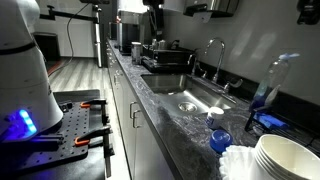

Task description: Put the white container on the black rack on the right

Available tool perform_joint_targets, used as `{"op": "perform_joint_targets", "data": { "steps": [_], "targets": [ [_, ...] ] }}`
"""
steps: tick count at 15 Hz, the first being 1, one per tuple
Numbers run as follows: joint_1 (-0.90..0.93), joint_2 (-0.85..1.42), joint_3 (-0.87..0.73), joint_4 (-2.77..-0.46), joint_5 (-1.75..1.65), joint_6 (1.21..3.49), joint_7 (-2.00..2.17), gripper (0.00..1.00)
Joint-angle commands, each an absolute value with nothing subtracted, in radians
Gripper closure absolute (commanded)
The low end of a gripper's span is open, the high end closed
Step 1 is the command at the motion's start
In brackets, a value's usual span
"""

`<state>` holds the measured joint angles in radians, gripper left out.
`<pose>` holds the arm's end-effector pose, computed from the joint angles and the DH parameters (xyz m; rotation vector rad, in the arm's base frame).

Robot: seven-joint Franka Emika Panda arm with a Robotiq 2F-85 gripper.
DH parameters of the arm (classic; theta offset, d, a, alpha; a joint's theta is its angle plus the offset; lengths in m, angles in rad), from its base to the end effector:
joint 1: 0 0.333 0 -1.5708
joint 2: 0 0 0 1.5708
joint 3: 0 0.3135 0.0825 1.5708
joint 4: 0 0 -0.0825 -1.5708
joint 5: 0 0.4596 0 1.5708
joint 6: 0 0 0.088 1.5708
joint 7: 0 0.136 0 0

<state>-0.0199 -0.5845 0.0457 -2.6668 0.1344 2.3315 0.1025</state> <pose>0.4558 0.0145 0.3768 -3.0112 0.2439 -0.3703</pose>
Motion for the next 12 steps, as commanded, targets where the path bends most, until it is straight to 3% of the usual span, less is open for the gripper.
{"op": "perform_joint_targets", "data": {
  "steps": [1,12],
  "targets": [
    [-0.090,-0.552,0.039,-2.651,0.081,2.303,0.197,0.00],
    [-0.209,-0.339,0.030,-2.574,0.007,2.211,0.479,0.00]
  ]
}}
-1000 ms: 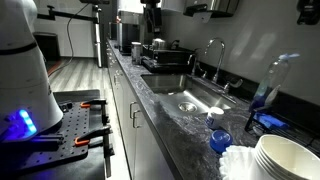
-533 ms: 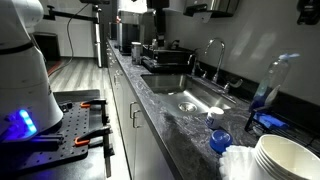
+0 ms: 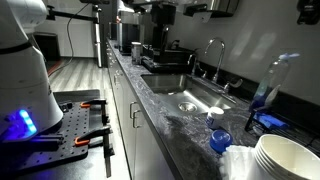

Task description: Put the white container on the black rack on the right

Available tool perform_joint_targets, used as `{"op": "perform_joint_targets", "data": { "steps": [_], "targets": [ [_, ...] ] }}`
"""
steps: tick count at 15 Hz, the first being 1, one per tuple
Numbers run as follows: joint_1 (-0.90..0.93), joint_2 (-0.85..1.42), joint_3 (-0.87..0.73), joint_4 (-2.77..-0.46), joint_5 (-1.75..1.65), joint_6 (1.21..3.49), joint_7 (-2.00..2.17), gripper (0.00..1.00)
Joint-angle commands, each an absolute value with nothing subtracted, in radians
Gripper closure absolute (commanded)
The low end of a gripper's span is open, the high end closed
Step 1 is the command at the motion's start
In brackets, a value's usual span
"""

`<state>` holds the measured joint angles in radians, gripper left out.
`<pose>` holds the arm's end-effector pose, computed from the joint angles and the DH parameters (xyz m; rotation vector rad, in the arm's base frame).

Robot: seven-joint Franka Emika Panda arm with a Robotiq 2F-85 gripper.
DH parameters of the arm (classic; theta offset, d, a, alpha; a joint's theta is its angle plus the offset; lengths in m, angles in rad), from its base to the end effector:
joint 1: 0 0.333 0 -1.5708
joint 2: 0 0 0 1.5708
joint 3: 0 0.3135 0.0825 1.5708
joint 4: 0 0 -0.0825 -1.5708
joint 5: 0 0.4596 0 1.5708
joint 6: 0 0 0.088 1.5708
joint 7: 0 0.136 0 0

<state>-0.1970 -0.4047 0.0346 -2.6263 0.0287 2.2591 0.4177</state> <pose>0.4550 -0.0748 0.3082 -2.9877 0.9249 -0.0563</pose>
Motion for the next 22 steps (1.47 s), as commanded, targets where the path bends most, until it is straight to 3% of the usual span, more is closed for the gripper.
{"op": "perform_joint_targets", "data": {
  "steps": [1,12,22],
  "targets": [
    [-0.211,-0.323,0.027,-2.569,0.003,2.211,0.494,0.00],
    [-0.195,-0.274,-0.011,-2.569,0.003,2.247,0.502,0.00],
    [-0.252,-0.056,-0.023,-2.511,-0.301,2.548,0.723,0.00]
  ]
}}
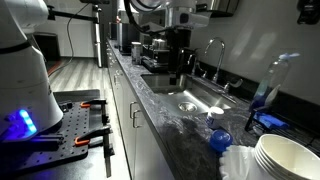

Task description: Put the white container on the black rack on the right

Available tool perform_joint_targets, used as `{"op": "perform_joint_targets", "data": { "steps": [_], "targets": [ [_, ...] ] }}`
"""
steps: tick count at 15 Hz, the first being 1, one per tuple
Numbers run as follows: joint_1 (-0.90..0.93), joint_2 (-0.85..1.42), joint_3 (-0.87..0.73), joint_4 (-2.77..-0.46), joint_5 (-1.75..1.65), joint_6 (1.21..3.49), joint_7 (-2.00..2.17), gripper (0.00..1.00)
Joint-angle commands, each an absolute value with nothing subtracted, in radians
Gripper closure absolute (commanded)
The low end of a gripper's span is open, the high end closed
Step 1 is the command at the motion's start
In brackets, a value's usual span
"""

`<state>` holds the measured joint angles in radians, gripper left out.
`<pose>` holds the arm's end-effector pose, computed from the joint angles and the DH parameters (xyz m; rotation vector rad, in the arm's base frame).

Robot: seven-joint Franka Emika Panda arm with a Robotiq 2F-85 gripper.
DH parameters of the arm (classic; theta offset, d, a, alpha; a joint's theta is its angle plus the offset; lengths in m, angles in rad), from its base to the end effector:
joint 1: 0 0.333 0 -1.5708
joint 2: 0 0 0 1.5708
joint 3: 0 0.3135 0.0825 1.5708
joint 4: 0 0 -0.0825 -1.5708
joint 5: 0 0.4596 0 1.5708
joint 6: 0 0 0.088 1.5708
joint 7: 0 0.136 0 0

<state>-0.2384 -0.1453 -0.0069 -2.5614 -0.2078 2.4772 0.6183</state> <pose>0.4836 -0.1240 0.2359 2.8356 -1.0409 0.1275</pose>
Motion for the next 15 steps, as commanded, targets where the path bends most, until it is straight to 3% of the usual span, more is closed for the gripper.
{"op": "perform_joint_targets", "data": {
  "steps": [1,9,15],
  "targets": [
    [-0.249,-0.020,-0.034,-2.489,-0.335,2.565,0.763,0.00],
    [-0.180,0.181,-0.169,-2.307,-0.413,2.561,0.880,0.00],
    [-0.143,0.186,-0.209,-2.319,-0.382,2.568,0.834,0.00]
  ]
}}
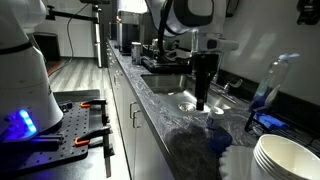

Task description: Put the white container on the black rack on the right

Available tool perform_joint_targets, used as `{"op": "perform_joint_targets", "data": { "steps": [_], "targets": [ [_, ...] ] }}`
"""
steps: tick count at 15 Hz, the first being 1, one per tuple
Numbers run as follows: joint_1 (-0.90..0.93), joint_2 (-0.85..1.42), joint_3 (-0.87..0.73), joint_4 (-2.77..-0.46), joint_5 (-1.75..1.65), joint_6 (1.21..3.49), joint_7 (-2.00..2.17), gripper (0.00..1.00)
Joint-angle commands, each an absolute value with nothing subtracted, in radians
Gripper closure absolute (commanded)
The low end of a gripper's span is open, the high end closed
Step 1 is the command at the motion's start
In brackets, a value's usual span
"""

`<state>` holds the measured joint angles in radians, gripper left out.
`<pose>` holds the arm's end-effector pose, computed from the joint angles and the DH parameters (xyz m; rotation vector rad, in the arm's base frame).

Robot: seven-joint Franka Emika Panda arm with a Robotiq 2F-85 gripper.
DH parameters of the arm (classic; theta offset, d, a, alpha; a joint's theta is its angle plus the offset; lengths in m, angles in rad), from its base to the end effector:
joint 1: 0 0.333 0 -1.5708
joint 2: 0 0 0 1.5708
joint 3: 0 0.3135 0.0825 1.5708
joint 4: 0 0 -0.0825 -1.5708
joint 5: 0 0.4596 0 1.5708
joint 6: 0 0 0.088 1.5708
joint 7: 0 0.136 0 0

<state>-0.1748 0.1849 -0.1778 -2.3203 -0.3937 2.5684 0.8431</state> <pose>0.5386 -0.2017 0.1769 2.6354 -1.2182 0.1756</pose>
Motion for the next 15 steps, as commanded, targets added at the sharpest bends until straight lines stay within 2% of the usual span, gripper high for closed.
{"op": "perform_joint_targets", "data": {
  "steps": [1,15],
  "targets": [
    [-0.143,0.186,-0.212,-2.319,-0.382,2.568,0.834,0.00],
    [-0.151,0.285,-0.210,-2.247,-0.071,2.645,0.508,0.00]
  ]
}}
